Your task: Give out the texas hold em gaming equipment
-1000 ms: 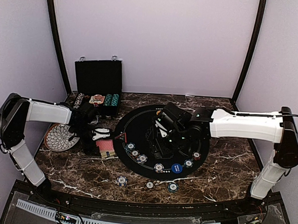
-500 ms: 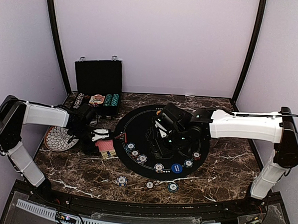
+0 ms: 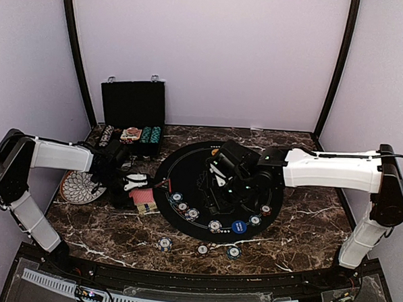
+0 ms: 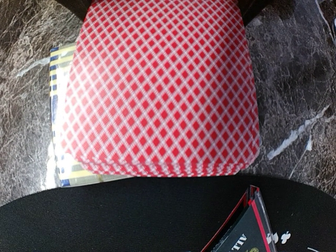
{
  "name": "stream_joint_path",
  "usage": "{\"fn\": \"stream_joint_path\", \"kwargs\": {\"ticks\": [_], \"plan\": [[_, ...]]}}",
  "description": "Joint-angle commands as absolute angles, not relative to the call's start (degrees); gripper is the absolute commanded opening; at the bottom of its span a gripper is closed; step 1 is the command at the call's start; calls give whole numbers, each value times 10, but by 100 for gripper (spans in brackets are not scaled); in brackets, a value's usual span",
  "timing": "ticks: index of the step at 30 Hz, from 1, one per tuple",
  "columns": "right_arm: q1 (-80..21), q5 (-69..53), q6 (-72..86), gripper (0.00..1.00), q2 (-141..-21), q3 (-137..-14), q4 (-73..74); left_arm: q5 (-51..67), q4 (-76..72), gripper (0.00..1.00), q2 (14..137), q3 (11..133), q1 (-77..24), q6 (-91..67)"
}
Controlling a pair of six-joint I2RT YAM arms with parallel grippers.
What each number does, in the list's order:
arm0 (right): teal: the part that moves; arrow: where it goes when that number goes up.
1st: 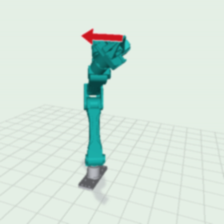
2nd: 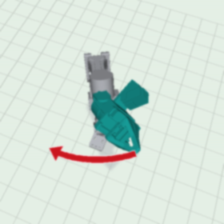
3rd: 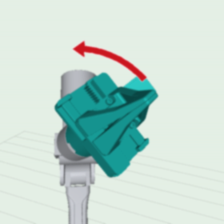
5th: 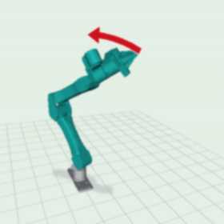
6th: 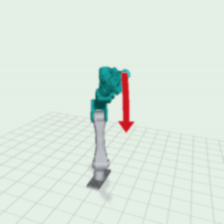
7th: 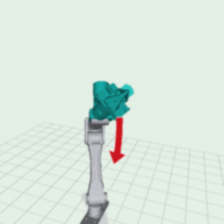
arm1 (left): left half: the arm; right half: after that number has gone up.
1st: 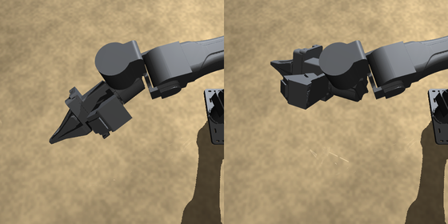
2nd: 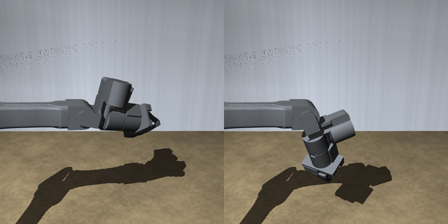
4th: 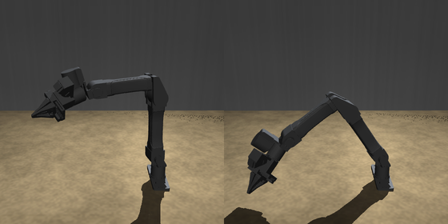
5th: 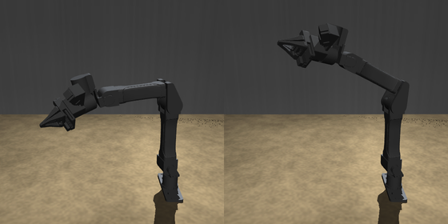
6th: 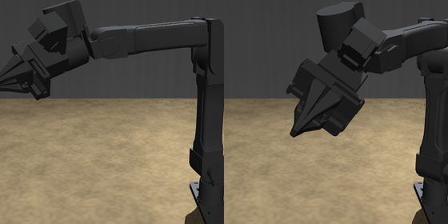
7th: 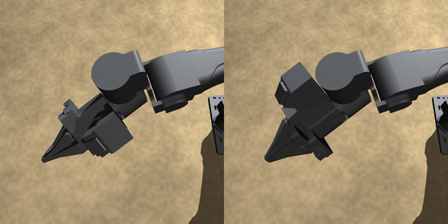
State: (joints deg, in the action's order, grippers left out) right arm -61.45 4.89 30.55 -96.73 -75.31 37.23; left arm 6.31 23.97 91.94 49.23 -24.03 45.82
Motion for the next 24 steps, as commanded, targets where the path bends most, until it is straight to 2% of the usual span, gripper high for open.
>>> {"fn": "stream_joint_path", "kwargs": {"ticks": [1,2,4,18,24], "plan": [[-617,48,307,74,-950,-749,359,50,243,7,907,485,-243,451],[-617,48,307,74,-951,-750,359,51,244,2,904,487,-243,450],[-617,47,307,74,-953,-752,358,55,250,0,897,490,-243,448],[-609,47,319,74,-956,-759,348,94,332,0,839,540,-243,440],[-577,-47,348,82,-959,-768,283,122,383,0,798,571,-244,439]]}}
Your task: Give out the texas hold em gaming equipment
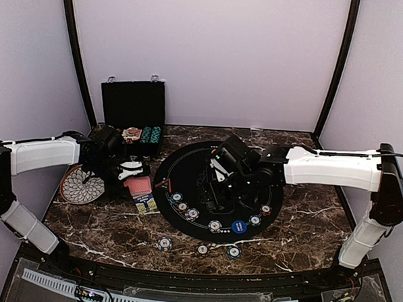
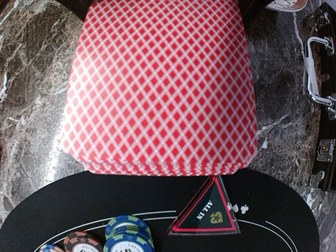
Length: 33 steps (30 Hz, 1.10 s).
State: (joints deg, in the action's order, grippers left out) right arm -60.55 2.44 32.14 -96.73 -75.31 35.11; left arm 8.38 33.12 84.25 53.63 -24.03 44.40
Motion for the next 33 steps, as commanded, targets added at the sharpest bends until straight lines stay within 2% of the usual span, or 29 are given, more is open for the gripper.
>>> {"fn": "stream_joint_path", "kwargs": {"ticks": [1,5,13,20,28,33], "plan": [[-569,-77,359,83,-961,-767,262,128,402,0,794,584,-245,436],[-542,-187,419,90,-974,-756,143,153,446,0,771,615,-263,419],[-535,-315,524,93,-1044,-781,-24,126,485,0,753,673,-340,408],[-535,-354,588,89,-1058,-757,-135,108,491,0,764,712,-369,400],[-535,-381,616,83,-1083,-760,-177,92,488,0,781,731,-399,385],[-534,-396,627,74,-1100,-766,-187,88,489,0,788,742,-403,382]]}}
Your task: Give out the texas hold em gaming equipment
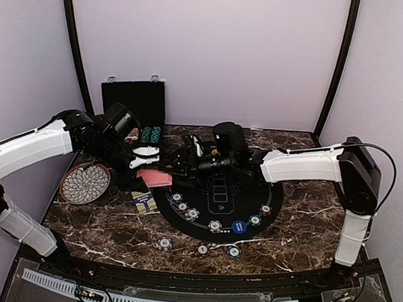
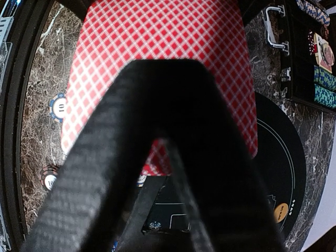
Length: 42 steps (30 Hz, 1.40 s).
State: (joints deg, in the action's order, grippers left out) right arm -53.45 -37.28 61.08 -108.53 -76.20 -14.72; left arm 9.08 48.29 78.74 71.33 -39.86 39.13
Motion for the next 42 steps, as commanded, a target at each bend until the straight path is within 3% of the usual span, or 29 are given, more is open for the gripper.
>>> {"fn": "stream_joint_path", "kwargs": {"ticks": [1,7,13,15,17,18,19,21,42], "plan": [[-534,-399,629,72,-1104,-768,-189,87,489,0,789,744,-405,383],[-534,-414,655,56,-1127,-782,-225,85,486,0,795,747,-409,388],[-534,-429,708,32,-1145,-778,-296,85,484,0,801,741,-413,394],[-534,-431,716,26,-1148,-774,-306,84,484,9,803,741,-414,395],[-535,-432,723,20,-1149,-772,-312,82,483,37,804,741,-414,397],[-535,-432,725,19,-1149,-771,-313,80,478,70,804,740,-414,397],[-534,-432,727,18,-1149,-771,-314,78,475,92,803,740,-414,398],[-535,-432,727,17,-1148,-771,-313,78,464,98,800,740,-414,398],[-538,-478,784,15,-1168,-770,-380,147,496,99,850,775,-415,497]]}}
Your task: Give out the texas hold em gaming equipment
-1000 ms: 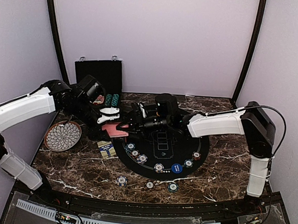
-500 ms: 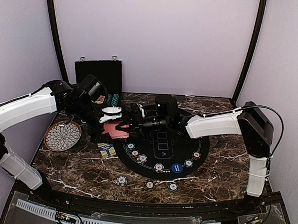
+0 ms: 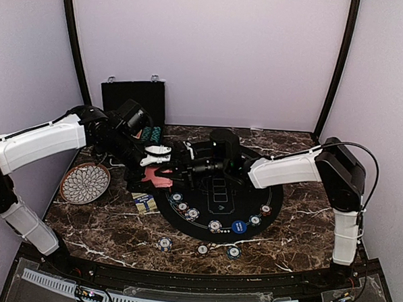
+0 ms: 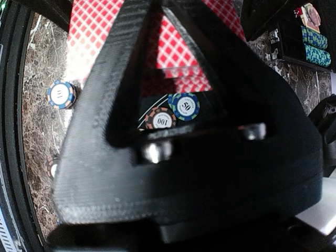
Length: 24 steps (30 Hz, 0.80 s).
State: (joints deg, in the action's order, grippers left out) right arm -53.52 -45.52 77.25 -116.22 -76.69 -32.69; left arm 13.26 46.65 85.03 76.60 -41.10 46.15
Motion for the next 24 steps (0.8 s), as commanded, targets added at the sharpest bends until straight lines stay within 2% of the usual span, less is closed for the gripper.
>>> {"fn": "stream_joint_path", "kwargs": {"ticks": [1,5,10,14,19,24], "plan": [[-538,-479,784,15,-1168,-770,-381,144,490,99,850,775,-415,495],[-538,-482,785,16,-1169,-767,-379,133,477,95,848,777,-415,490],[-538,-485,788,19,-1171,-768,-379,113,470,76,854,778,-415,483],[-536,-479,779,30,-1168,-760,-364,104,459,59,849,777,-414,478],[-534,-461,758,56,-1163,-763,-328,107,467,43,850,785,-415,466],[-533,-447,749,60,-1167,-787,-303,108,473,42,849,781,-416,467]]}}
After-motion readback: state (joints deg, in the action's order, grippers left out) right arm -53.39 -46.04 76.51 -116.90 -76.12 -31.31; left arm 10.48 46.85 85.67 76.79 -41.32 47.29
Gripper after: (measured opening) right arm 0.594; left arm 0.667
